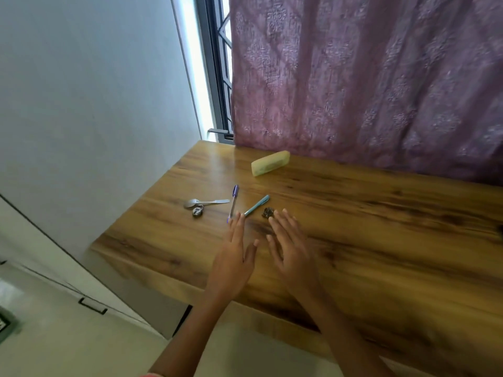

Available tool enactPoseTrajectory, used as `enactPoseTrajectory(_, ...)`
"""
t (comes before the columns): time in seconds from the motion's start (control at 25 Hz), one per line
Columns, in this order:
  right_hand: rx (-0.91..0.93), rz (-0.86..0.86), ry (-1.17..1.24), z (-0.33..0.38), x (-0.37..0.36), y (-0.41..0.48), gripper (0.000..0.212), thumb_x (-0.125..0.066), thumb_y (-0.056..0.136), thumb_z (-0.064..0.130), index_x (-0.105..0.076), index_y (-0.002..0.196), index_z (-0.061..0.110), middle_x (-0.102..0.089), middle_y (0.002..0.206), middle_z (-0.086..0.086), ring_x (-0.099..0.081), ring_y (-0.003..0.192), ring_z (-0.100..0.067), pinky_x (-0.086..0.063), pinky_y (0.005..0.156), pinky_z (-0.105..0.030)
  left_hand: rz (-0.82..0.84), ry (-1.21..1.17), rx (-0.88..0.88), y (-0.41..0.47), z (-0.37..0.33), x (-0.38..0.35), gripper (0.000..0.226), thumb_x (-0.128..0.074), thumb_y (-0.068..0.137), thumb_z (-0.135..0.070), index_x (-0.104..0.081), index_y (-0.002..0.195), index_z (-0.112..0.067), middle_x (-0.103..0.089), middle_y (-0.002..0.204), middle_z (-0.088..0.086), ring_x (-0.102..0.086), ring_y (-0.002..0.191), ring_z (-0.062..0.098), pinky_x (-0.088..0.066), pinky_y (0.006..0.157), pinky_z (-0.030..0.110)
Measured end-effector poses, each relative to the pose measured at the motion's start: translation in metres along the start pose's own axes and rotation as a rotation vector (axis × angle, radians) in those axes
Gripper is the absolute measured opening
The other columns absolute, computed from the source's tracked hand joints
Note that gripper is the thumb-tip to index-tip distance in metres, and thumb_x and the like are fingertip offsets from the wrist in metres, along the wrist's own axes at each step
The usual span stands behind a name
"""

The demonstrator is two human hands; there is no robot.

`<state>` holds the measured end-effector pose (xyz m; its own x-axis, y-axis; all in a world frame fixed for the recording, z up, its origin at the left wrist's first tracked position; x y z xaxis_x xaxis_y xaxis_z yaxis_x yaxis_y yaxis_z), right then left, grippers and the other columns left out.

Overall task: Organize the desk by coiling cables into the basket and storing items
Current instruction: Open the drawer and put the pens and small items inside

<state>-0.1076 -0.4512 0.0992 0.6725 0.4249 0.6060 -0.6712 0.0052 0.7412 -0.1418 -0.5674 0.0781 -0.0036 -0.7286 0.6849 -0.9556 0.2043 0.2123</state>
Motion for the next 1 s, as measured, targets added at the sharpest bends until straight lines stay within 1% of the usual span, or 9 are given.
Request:
enactPoseTrajectory(0.24,-0.082,0.077,-0.113,0.022,-0.004,-0.04,0.038,-0.041,0.095,0.023,-0.057,0.124,0.004,-0.056,0.132,-0.012,-0.045,0.129,-0.026,-0.031,0.109,-0.037,0.067,0.138,-0.191,-0.03,0.024,-0.01,0.063,-0.043,0.096,-0.025,-0.008,0.146,-0.011,0.004,0.152,-0.003,0.015,0.139,0.012,0.001,0.117,0.029)
enactPoseTrajectory(0.36,-0.159,0.091,-0.147,0.035,0.004,-0.069,0.038,-0.042,0.095,0.023,-0.057,0.124,0.004,-0.056,0.132,-0.012,-0.045,0.129,-0.025,-0.03,0.11,-0.035,0.14,0.062,-0.182,-0.058,0.051,-0.02,0.064,-0.046,0.095,-0.024,-0.01,0.146,-0.009,0.001,0.153,0.0,0.012,0.14,0.015,-0.003,0.117,0.035)
enactPoseTrajectory(0.44,-0.22,0.076,-0.145,0.046,0.012,-0.093,0.037,-0.043,0.094,0.023,-0.058,0.123,0.004,-0.056,0.132,-0.011,-0.045,0.129,-0.023,-0.029,0.111,-0.032,0.14,-0.071,-0.129,-0.08,0.066,-0.014,0.063,-0.049,0.094,-0.023,-0.015,0.146,-0.009,-0.006,0.153,-0.003,0.006,0.141,0.012,-0.007,0.115,0.029)
enactPoseTrajectory(0.52,-0.324,0.078,-0.088,0.056,0.018,-0.121,0.037,-0.044,0.094,0.024,-0.059,0.123,0.005,-0.054,0.134,-0.006,-0.041,0.131,-0.016,-0.025,0.113,-0.024,0.084,-0.235,-0.044,-0.109,0.08,0.0,0.056,-0.052,0.093,-0.02,-0.029,0.143,-0.012,-0.021,0.148,-0.008,-0.013,0.141,0.011,-0.019,0.111,0.024)
enactPoseTrajectory(0.64,-0.732,0.022,0.27,0.062,0.013,-0.17,0.034,-0.05,0.094,0.027,-0.059,0.123,0.012,-0.053,0.131,0.005,-0.043,0.129,-0.01,-0.03,0.107,-0.013,0.075,-0.654,0.35,-0.144,0.121,0.002,0.035,-0.05,0.094,-0.027,-0.052,0.127,-0.016,-0.054,0.132,0.001,-0.048,0.125,0.016,-0.037,0.1,0.026)
enactPoseTrajectory(0.72,-1.27,-0.159,0.782,0.053,-0.013,-0.219,0.039,-0.048,0.096,0.032,-0.052,0.128,0.01,-0.054,0.131,-0.003,-0.047,0.127,-0.018,-0.036,0.105,-0.023,0.147,-1.123,0.762,-0.164,0.153,-0.026,0.05,-0.038,0.096,-0.043,-0.048,0.13,-0.008,-0.053,0.133,0.012,-0.045,0.128,0.024,-0.034,0.106,0.033)
enactPoseTrajectory(0.8,-1.711,-0.411,1.327,0.059,-0.053,-0.261,0.061,-0.037,0.096,0.045,-0.039,0.136,-0.002,-0.044,0.141,-0.017,-0.04,0.132,-0.029,-0.03,0.112,-0.037,0.138,-1.514,1.052,-0.178,0.171,-0.052,0.075,-0.03,0.093,-0.057,-0.036,0.136,0.004,-0.042,0.14,0.022,-0.036,0.133,0.032,-0.026,0.113,0.041)
enactPoseTrajectory(0.88,-1.872,-0.662,1.627,0.058,-0.079,-0.28,0.077,-0.033,0.094,0.055,-0.029,0.139,-0.008,-0.033,0.146,-0.023,-0.031,0.137,-0.034,-0.023,0.115,-0.043,0.111,-1.652,1.159,-0.182,0.183,-0.071,0.087,-0.027,0.09,-0.064,-0.029,0.137,0.008,-0.035,0.144,0.025,-0.03,0.136,0.035,-0.021,0.115,0.044)
enactPoseTrajectory(1.0,-1.913,-0.842,1.713,0.037,-0.111,-0.294,0.089,-0.028,0.09,0.064,-0.025,0.14,-0.009,-0.027,0.149,-0.023,-0.023,0.14,-0.034,-0.017,0.117,-0.045,0.044,-1.719,1.22,-0.175,0.202,-0.097,0.094,-0.021,0.088,-0.069,-0.021,0.141,0.008,-0.026,0.15,0.023,-0.022,0.14,0.035,-0.016,0.116,0.045)
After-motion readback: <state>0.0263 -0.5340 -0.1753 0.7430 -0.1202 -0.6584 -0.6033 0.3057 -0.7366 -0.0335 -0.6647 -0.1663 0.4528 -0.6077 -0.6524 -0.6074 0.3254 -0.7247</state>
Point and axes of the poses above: each hand's wrist, its own y-axis towards the middle knuckle, its own x-axis out of the back of the hand, z = x × y, the point moved 9 cm from there along y, towards the middle knuckle
